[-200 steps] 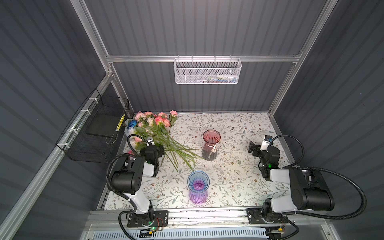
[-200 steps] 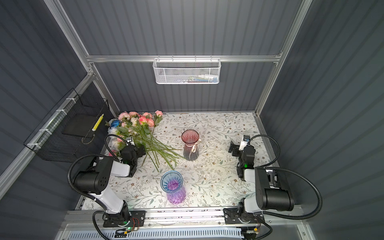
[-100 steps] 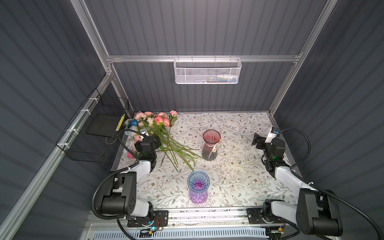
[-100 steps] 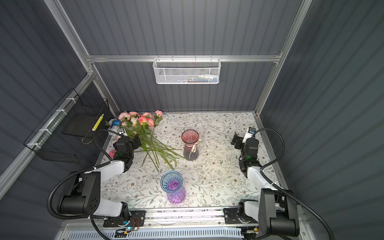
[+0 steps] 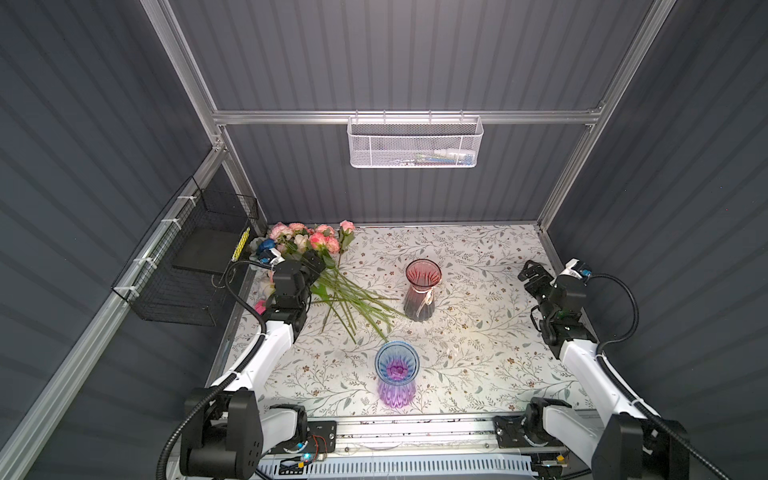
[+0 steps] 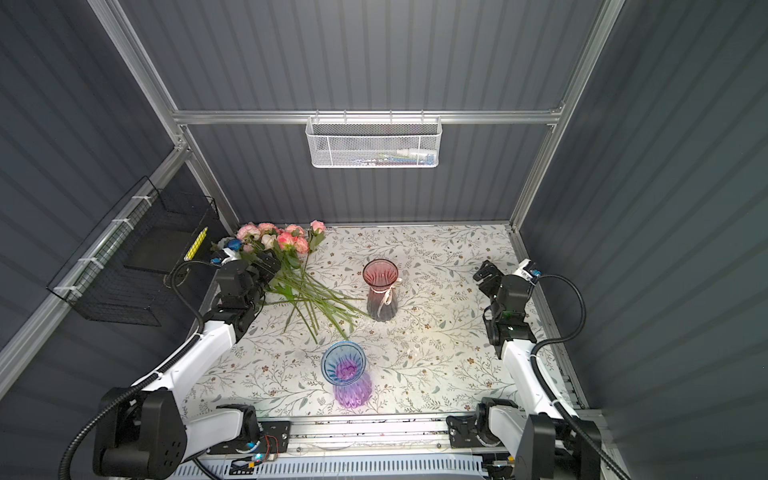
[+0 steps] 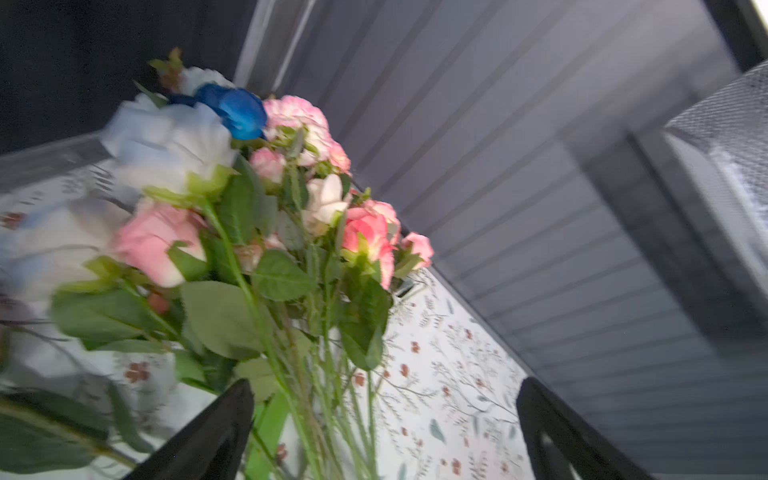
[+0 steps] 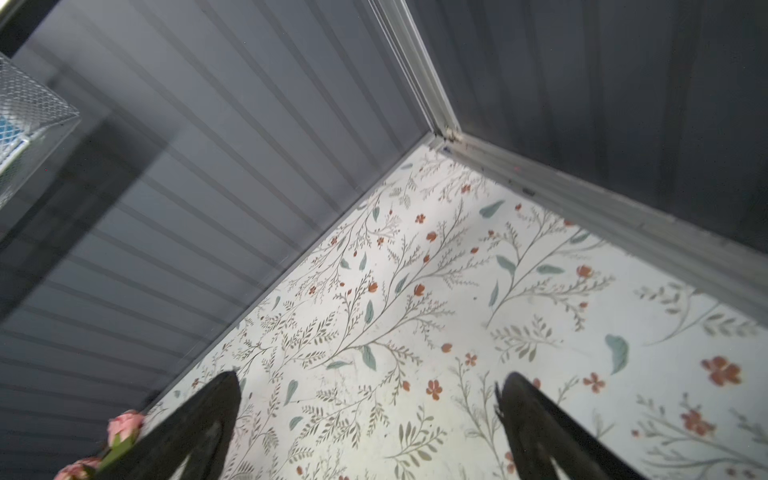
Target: Arrange the flowers into the vase
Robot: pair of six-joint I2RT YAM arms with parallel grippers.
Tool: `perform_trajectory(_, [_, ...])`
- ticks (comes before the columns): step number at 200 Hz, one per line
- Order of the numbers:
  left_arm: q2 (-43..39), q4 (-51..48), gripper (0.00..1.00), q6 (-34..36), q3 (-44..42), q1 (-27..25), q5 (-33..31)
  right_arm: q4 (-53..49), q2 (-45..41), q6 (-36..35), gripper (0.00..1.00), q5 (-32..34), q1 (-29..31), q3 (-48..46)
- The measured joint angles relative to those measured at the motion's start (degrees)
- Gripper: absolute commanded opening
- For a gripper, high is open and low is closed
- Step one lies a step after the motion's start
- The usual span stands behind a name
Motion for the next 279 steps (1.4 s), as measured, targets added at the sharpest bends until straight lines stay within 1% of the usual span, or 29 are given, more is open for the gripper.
perform_trajectory(20, [0.00,0.37,1.00,-3.06,0.20,-0.09,6.29,-2.71,3.61,2.05,0.99,-6.86,-0.04,1.18])
perform_trajectory(39, [-0.02,-0.76,1.00,-3.72,0.96,-1.27,9.79,-5.25,5.86,2.21,0.99,-12.13,0.00,3.26])
perform_trajectory(67, [-0.94,-3.08,0.99,-2.38,2.14,-6.51,10.99,-7.58,7.45,1.29,0.99,-19.74,0.15,6.38])
perform_trajectory(82, [-1.66,-4.59,0.99,-1.44,2.95,-9.18,11.65,-9.09,7.72,0.24,0.99,-22.73,0.98,7.87])
perform_trajectory(96, [-2.21,-5.62,0.95,-0.81,3.78,-11.41,12.87,-11.34,7.67,-1.11,0.99,-24.57,2.89,9.66])
perform_trajectory(113, [-3.10,-7.41,0.87,0.07,4.85,-14.25,13.73,-15.34,7.72,-3.39,0.93,-25.53,6.99,13.07])
perform_trajectory(133, [-4.37,-10.69,0.80,1.51,6.82,-18.56,14.08,-20.72,8.46,-7.04,0.87,-25.16,13.68,19.19])
perform_trajectory(149, [-5.46,-14.14,0.78,3.08,8.81,-22.62,14.19,-24.44,9.81,-9.97,0.81,-24.59,18.82,24.28])
perform_trajectory(162, [-6.38,-17.22,0.73,4.46,10.36,-25.57,13.88,-27.12,11.52,-11.82,0.75,-24.39,22.01,28.13])
perform_trajectory(172, [-7.04,-19.54,0.72,5.62,11.23,-27.67,13.57,-29.57,13.35,-12.57,0.72,-23.82,23.91,31.12])
perform_trajectory(183, [-7.76,-22.12,0.68,6.49,11.89,-29.49,13.31,-32.59,15.80,-14.10,0.70,-22.27,25.81,34.58])
perform_trajectory(205, [-8.44,-27.02,0.68,8.00,12.70,-31.23,13.07,-38.29,21.38,-16.11,0.62,-18.80,29.40,40.85])
perform_trajectory(236, [-10.21,-32.81,0.68,9.64,12.98,-32.50,12.83,-45.16,26.21,-18.43,0.59,-14.05,33.24,46.64])
perform_trajectory(279, [-14.82,-36.30,0.69,11.06,12.98,-32.54,12.74,-51.89,31.19,-20.79,0.46,-8.81,37.09,53.68])
